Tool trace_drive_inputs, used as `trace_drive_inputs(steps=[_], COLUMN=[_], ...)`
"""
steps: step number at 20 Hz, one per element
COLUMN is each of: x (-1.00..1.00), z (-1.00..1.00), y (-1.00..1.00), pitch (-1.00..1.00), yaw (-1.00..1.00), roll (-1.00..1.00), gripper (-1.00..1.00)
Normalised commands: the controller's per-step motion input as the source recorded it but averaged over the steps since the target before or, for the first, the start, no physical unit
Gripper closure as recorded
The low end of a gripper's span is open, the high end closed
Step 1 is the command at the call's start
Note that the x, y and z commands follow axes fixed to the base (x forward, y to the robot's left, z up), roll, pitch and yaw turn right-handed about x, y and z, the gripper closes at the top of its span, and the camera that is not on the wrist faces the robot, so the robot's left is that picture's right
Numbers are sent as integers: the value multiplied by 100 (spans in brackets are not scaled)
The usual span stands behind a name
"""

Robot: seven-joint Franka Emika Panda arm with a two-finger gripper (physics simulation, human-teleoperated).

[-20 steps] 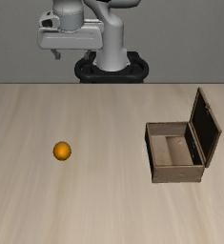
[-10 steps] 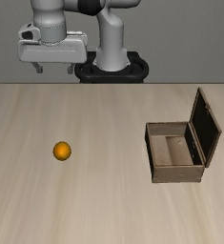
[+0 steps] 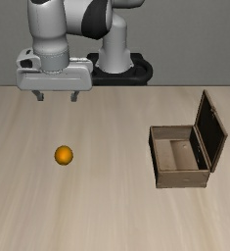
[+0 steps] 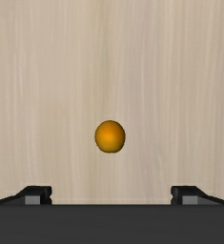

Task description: Pick up the orange and put it in the box

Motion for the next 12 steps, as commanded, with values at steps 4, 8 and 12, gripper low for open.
trace_drive_inputs(steps=[4,8,12], x=[0,0,0], z=[-100,-100,-100], y=[0,0,0], pitch=[0,0,0], yaw=[0,0,0], roll=[0,0,0], gripper=[-100,-100,-100])
